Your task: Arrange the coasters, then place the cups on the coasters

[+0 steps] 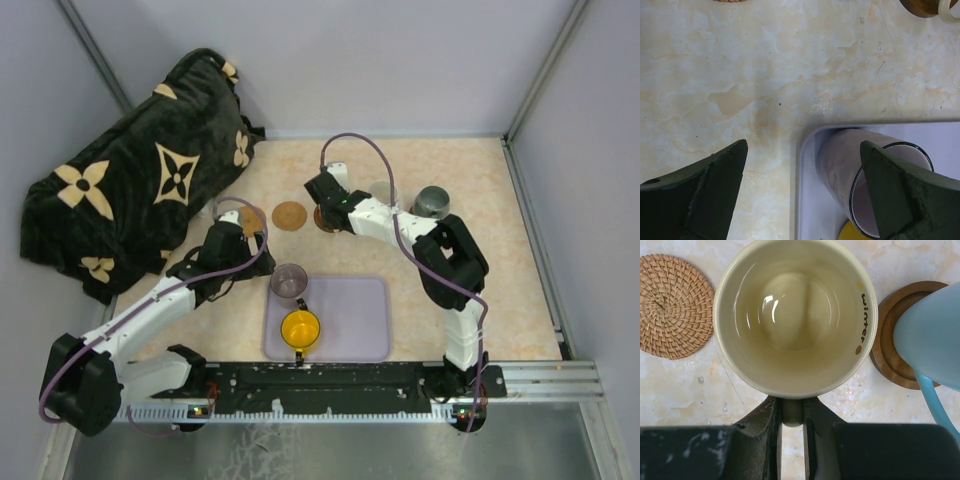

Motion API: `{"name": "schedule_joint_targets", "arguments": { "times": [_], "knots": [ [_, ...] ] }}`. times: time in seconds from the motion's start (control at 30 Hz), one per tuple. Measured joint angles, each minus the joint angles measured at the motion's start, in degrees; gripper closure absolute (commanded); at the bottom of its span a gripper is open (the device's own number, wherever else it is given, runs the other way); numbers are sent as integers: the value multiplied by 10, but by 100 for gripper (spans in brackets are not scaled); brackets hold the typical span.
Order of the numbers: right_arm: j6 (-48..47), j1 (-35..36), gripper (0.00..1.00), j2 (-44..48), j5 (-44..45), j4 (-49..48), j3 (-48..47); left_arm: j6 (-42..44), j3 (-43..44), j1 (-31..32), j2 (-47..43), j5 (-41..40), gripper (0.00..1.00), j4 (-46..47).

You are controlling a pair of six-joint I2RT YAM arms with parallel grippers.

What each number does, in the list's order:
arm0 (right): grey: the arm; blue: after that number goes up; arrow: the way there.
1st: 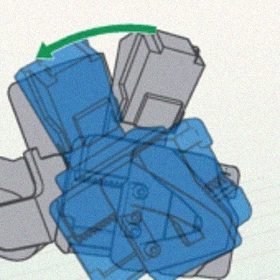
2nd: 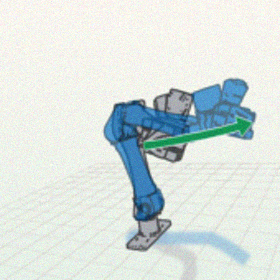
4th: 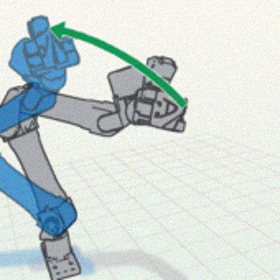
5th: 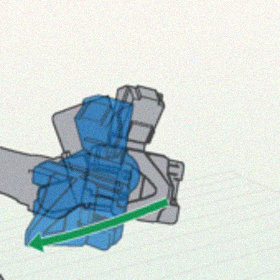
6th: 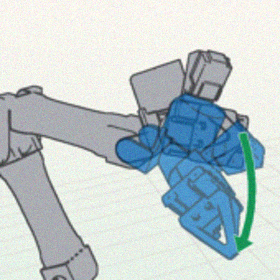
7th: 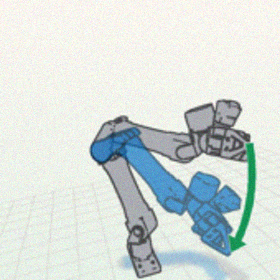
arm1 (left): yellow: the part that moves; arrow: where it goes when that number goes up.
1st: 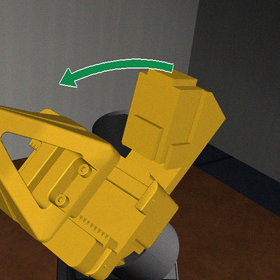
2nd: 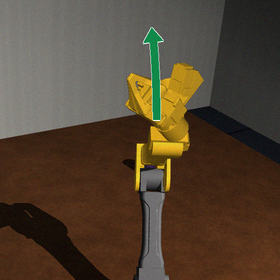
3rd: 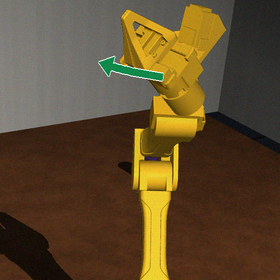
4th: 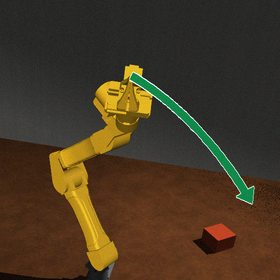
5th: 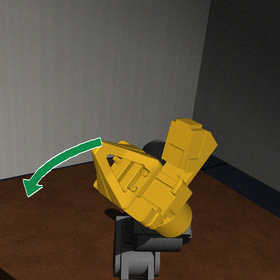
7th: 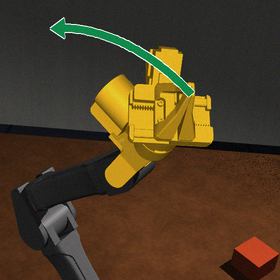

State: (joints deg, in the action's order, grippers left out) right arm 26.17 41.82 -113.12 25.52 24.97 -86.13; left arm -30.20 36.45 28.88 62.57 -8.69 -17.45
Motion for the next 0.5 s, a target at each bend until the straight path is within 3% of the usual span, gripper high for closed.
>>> {"name": "schedule_joint_targets", "arguments": {
  "times": [0.33, 0.5],
  "knots": [
    [3, 0, 62, 0, -3, -3, -1, 0, 0, 0, 0, 0, 0, 5],
    [5, 0, 54, 0, -3, -10, -3, 0, 0, 0, 0, 0, 1, 6]
  ]
}}
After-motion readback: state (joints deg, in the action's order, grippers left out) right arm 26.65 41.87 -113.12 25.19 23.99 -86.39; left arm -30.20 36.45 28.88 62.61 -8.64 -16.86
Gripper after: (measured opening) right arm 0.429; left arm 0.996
